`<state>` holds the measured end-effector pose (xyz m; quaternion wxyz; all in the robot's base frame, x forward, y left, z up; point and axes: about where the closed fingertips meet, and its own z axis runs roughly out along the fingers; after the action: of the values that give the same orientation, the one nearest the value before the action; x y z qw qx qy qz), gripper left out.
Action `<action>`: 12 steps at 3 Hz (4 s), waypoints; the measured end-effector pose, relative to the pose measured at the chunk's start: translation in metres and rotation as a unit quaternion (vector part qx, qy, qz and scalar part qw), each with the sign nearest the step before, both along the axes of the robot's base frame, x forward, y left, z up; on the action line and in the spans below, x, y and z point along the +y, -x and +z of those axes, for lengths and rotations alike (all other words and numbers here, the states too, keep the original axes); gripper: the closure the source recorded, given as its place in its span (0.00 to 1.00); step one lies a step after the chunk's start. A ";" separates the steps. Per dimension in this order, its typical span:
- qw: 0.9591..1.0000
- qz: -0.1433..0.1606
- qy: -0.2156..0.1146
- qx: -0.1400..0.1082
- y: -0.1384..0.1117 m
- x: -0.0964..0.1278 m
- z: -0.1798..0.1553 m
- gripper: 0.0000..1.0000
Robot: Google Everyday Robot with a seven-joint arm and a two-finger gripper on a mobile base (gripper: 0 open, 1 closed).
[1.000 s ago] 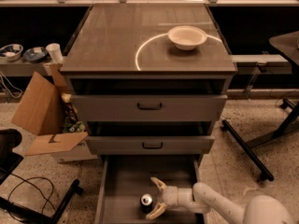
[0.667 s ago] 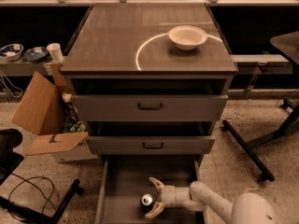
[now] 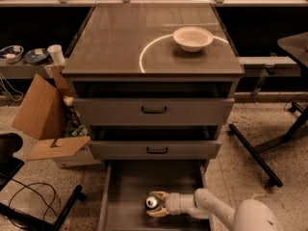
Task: Pick pepsi can from bottom drawer and place on counter
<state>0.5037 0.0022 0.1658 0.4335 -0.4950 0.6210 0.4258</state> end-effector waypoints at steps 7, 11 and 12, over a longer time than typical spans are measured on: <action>0.992 -0.065 0.005 0.105 -0.029 -0.177 0.217 1.00; 0.976 -0.173 0.112 0.068 0.004 -0.206 0.528 1.00; 0.970 -0.206 0.126 0.025 -0.007 -0.216 0.611 1.00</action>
Offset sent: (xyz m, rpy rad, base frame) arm -0.0003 0.0005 -0.0011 -0.0030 0.0005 -0.0010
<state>0.5103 -0.2139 0.7772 0.4305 -0.3964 0.7689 0.2576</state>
